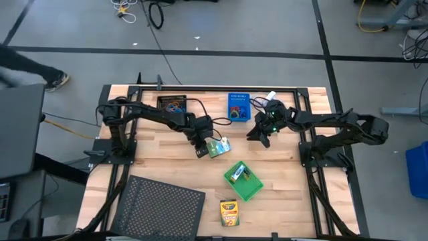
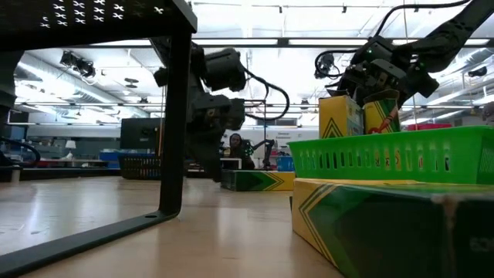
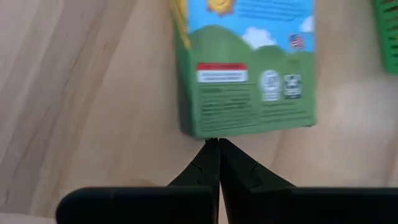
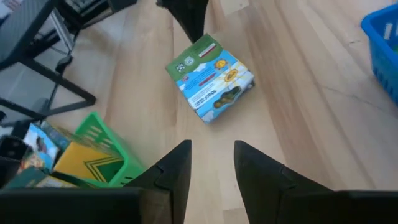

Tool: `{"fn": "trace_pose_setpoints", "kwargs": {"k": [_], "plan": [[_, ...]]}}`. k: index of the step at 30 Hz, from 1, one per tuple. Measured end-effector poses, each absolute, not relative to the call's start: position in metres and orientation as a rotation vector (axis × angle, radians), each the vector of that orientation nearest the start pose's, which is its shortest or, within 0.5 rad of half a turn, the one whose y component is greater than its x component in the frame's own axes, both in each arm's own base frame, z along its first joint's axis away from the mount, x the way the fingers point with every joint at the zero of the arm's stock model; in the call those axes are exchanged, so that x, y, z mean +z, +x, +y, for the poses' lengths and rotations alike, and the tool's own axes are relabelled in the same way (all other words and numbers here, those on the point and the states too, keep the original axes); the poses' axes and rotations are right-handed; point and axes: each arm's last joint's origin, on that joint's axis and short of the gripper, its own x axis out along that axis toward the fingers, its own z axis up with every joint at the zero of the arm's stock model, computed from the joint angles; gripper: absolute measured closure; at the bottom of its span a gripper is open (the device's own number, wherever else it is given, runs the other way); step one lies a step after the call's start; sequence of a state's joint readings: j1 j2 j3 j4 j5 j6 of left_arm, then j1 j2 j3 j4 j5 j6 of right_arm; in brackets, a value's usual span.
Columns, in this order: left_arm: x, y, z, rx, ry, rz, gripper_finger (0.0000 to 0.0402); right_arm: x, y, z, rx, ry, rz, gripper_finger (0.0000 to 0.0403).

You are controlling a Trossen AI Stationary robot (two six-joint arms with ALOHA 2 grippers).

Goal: Pick & Place Office Desk Supplies
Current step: Put the top large crayon box into the green bin

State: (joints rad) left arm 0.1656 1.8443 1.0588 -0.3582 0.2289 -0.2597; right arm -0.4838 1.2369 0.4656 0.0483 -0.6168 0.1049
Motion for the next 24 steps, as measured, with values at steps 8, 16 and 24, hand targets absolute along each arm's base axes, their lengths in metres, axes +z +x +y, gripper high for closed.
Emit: {"fn": "trace_pose_setpoints", "kwargs": {"k": [8,16,24], "plan": [[0.125,0.35,0.065,0.029,-0.477,1.08,0.0399,0.164,0.197,-0.093,0.077,0.618,0.636,0.0229],[0.144,0.369,0.074,0.011,-0.383,0.967,0.0399,0.153,0.199,-0.093,0.124,0.771,0.687,0.0215],[0.147,0.377,0.076,0.002,-0.361,0.981,0.0399,0.138,0.203,-0.09,0.154,0.86,0.756,0.022]]}}
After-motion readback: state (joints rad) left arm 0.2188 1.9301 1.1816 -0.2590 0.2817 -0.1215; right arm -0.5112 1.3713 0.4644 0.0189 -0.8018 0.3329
